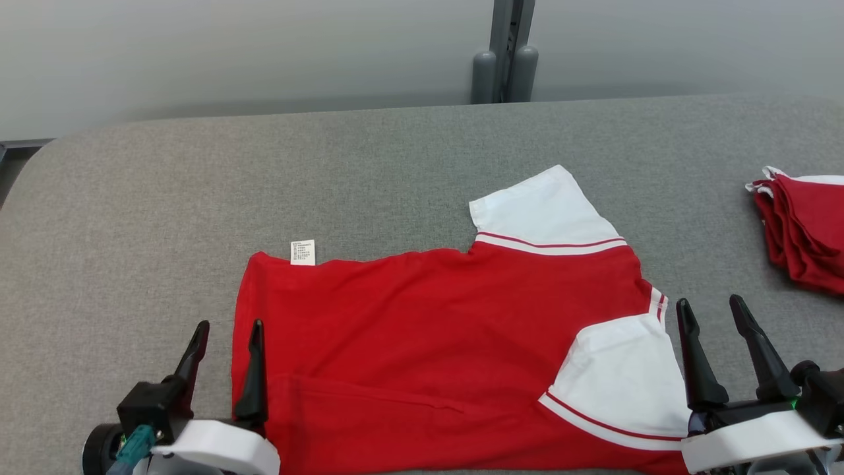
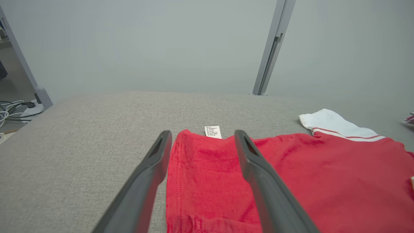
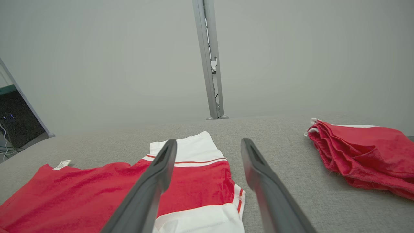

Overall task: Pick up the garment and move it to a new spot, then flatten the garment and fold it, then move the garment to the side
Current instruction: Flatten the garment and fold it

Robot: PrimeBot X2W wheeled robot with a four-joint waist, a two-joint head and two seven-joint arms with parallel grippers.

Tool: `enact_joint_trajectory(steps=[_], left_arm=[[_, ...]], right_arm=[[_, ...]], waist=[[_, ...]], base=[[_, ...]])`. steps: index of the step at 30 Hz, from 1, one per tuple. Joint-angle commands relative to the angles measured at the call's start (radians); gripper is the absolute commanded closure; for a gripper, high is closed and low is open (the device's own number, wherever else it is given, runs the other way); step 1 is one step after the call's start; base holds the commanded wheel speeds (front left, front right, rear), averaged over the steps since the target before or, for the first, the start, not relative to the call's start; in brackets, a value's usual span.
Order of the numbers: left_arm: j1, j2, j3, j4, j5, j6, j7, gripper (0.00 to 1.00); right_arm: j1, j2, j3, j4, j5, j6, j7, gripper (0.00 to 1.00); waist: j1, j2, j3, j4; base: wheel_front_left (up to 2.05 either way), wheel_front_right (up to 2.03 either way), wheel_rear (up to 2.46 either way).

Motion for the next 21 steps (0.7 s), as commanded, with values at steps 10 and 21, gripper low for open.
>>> enact_joint_trajectory(steps=[10,21], left_arm=[[-0.298,0.040,-0.006,0.171,-0.018,-0.043,0.109,0.00],[-0.539,0.091,0.004,0.510,-0.092,-0.126,0.272,0.00]], right_arm=[[-0.079,0.003,0.022,-0.008,0.006,0.000,-0.005,0.00],[-0.154,-0.001,0.056,0.043,0.026,0.000,-0.036,0.00]], waist=[[0.0000,0.0000,0.109,-0.012],[0.0000,0.0000,0.195,-0.049]], base=[[0.00,0.00,0.00],[0.00,0.00,0.00]])
